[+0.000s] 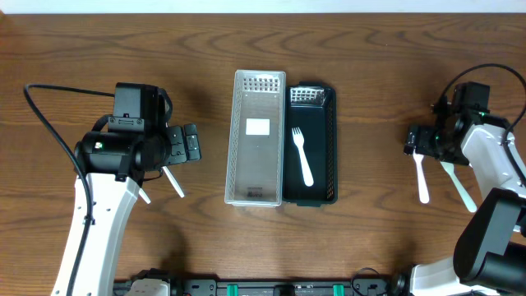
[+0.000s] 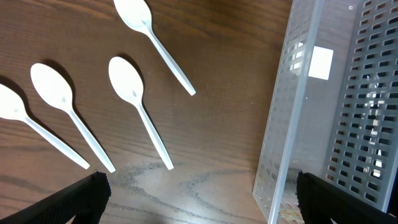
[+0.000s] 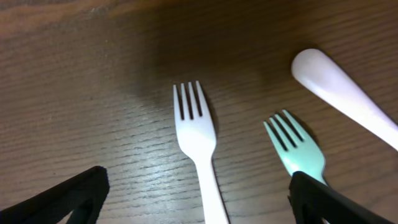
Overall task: Pack container
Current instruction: 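Return right gripper over the remaining forks, then lower right gripper and grasp a second white fork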
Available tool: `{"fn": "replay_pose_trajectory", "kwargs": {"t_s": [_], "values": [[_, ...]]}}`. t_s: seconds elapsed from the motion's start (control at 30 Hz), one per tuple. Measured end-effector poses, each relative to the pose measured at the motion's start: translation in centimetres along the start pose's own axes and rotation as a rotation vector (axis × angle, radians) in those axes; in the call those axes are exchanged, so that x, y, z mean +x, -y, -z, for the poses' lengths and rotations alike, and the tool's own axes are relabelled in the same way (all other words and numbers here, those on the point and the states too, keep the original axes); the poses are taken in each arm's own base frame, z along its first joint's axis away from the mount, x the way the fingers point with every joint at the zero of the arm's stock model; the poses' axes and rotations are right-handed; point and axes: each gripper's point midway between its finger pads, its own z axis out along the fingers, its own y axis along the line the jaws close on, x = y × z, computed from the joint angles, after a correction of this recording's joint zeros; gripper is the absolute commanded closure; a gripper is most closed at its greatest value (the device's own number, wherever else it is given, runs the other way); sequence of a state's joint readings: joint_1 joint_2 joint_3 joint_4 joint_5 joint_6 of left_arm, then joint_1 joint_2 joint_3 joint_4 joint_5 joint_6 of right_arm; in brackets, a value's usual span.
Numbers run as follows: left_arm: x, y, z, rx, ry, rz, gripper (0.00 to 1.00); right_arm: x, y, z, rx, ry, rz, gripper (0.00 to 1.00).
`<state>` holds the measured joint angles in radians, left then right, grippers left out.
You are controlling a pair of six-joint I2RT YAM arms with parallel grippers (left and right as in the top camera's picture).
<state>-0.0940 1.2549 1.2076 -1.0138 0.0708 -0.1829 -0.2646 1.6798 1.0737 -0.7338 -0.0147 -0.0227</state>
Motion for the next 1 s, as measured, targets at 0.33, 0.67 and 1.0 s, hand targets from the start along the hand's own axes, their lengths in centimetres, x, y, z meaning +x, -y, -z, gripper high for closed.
{"fn": "replay_pose_trajectory", "kwargs": {"t_s": [0.33, 0.67, 1.0], "values": [[0.0, 0.0, 0.0, 0.0, 0.0, 0.0, 0.02, 0.5, -1.2, -2.8, -0.024, -0.055, 0.042, 0.07], [0.0, 0.0, 0.0, 0.0, 0.0, 0.0, 0.02, 1.1, -1.3, -4.9, -0.022, -0.098, 0.049, 0.11], [0.0, 0.0, 0.0, 0.0, 0.0, 0.0, 0.02, 1.0, -1.3, -4.9, -0.025, -0.091, 0.059, 0.38]]}}
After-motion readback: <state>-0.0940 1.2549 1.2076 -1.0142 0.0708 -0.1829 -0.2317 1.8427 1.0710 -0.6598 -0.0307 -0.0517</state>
